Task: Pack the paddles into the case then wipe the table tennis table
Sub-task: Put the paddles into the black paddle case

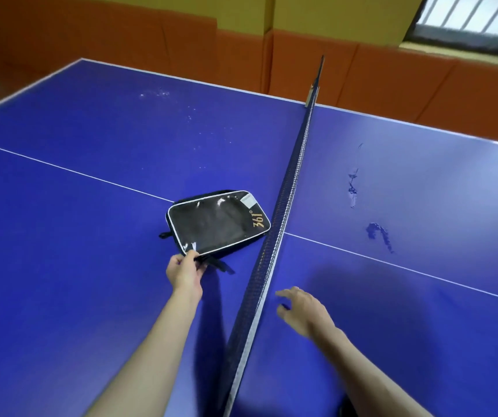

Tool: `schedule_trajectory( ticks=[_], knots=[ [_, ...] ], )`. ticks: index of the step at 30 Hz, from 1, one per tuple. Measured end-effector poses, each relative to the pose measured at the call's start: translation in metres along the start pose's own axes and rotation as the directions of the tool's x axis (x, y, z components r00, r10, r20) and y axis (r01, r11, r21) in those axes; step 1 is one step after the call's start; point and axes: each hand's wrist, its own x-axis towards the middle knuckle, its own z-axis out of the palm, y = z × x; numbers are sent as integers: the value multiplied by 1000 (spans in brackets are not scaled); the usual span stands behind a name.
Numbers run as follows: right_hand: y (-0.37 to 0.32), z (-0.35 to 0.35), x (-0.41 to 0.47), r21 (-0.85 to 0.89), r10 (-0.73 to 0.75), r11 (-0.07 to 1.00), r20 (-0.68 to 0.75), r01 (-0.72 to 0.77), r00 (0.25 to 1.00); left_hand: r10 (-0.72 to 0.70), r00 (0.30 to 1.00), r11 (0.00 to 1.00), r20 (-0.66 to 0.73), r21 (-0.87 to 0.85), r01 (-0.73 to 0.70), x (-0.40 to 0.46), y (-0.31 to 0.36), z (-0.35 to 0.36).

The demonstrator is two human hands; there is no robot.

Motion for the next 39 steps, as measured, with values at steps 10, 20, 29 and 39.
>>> schedule_trajectory(
  ticks=[10, 20, 29, 39],
  knots=[
    [-20, 30, -114, 572, 15, 813, -209, 109, 978, 3, 1000, 1000, 17, -24, -2, -124, -9, -89],
    [-30, 28, -225, 988, 432, 118, -145, 104, 890, -40, 957, 999, 286, 20, 36, -231, 15, -141],
    [43, 8, -303, 967, 451, -209, -39, 149, 891, -75, 878, 970, 472, 238, -45, -260, 21, -139],
    [70, 63, -349, 992, 361, -6, -114, 125, 926, 31, 862, 793, 506, 512, -329, -267, -25, -129]
  ],
)
